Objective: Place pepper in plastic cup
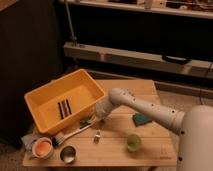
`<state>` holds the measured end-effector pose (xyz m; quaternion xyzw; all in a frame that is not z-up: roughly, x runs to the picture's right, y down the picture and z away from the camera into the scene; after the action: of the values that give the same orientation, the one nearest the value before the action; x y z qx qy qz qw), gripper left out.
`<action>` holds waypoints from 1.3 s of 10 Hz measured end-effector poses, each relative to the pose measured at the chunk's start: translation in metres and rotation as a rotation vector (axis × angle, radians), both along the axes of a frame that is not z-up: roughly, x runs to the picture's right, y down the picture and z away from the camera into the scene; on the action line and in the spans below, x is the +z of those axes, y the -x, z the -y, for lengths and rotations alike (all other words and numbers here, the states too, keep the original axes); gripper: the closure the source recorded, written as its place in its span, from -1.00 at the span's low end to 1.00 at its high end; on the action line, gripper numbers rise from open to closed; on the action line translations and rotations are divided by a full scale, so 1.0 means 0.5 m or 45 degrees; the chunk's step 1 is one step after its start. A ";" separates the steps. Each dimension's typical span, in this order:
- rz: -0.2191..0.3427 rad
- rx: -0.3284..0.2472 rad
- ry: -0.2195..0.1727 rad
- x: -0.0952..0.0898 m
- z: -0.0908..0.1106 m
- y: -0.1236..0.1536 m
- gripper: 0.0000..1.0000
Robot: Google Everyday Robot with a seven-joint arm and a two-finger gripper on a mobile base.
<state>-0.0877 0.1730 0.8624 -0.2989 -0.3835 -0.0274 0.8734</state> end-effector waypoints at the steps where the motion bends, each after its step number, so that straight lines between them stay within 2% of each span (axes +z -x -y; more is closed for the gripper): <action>1: -0.001 0.001 0.000 0.000 0.000 -0.001 1.00; 9: -0.009 -0.004 0.005 -0.005 0.001 -0.009 1.00; 10: -0.015 -0.016 0.007 -0.016 0.008 -0.015 1.00; 13: -0.010 0.001 0.007 -0.100 0.083 -0.009 1.00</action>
<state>-0.0830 0.1313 0.8123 -0.3013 -0.3802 -0.0250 0.8741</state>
